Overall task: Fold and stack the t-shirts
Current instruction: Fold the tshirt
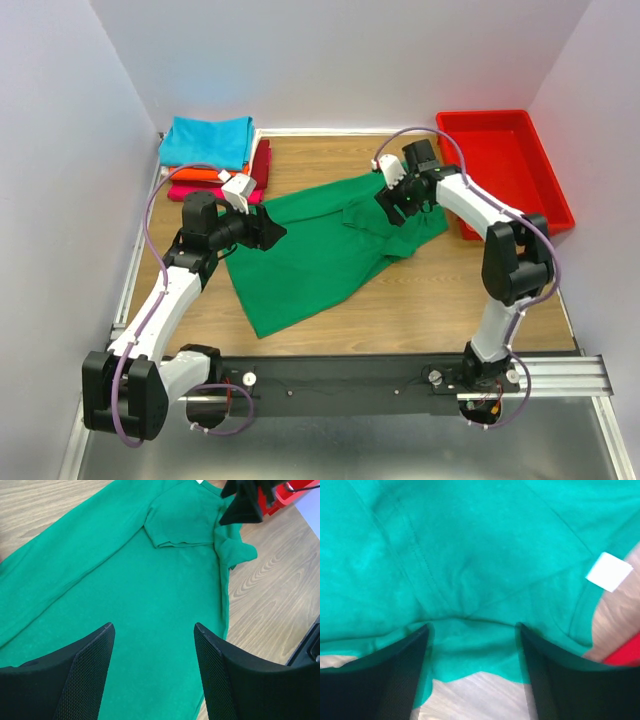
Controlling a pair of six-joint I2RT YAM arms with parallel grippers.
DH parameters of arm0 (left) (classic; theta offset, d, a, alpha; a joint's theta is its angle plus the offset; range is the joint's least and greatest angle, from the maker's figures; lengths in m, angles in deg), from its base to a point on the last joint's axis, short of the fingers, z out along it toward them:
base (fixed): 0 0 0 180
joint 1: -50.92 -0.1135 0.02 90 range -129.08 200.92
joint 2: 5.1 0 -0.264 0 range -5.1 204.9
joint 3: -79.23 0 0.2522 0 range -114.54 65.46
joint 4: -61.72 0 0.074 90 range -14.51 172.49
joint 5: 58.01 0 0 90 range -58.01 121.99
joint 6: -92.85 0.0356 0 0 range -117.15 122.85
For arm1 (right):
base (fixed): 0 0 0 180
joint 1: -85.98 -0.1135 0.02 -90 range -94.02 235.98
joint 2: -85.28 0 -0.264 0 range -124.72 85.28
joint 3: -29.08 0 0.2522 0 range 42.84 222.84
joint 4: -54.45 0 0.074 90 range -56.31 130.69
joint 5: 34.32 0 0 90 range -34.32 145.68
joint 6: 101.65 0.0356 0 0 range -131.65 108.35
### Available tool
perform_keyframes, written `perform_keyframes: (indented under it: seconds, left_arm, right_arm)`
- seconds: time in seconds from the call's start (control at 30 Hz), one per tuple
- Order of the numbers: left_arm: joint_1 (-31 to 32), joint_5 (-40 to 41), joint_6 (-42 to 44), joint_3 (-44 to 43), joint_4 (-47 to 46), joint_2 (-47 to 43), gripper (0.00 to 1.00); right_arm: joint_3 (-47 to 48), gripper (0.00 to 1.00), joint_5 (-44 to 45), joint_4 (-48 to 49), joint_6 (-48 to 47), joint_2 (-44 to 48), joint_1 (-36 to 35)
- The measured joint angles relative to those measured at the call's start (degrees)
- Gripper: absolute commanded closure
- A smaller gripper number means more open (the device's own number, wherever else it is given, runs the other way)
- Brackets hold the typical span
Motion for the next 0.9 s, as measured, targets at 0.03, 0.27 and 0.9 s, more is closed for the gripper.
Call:
perform_keyframes:
  seconds: [0.03, 0.27, 0.9]
  left_arm:
    - [0.0, 0.0, 0.0, 0.0, 0.0, 0.0, 0.28]
    - [0.0, 0.0, 0.0, 0.0, -0.2, -0.1, 0.28]
    - [0.0, -0.7, 0.0, 0.0, -0.4, -0.2, 0.28]
  right_arm:
    - [-0.5, 0.0, -0.3, 0.2, 0.0, 1.5, 0.3]
    - [-12.9, 0.0, -5.7, -1.1, -7.1, 20.0, 1.1]
    - [-21.9, 0.53, -4.1, -3.0, -12.1, 16.0, -2.2]
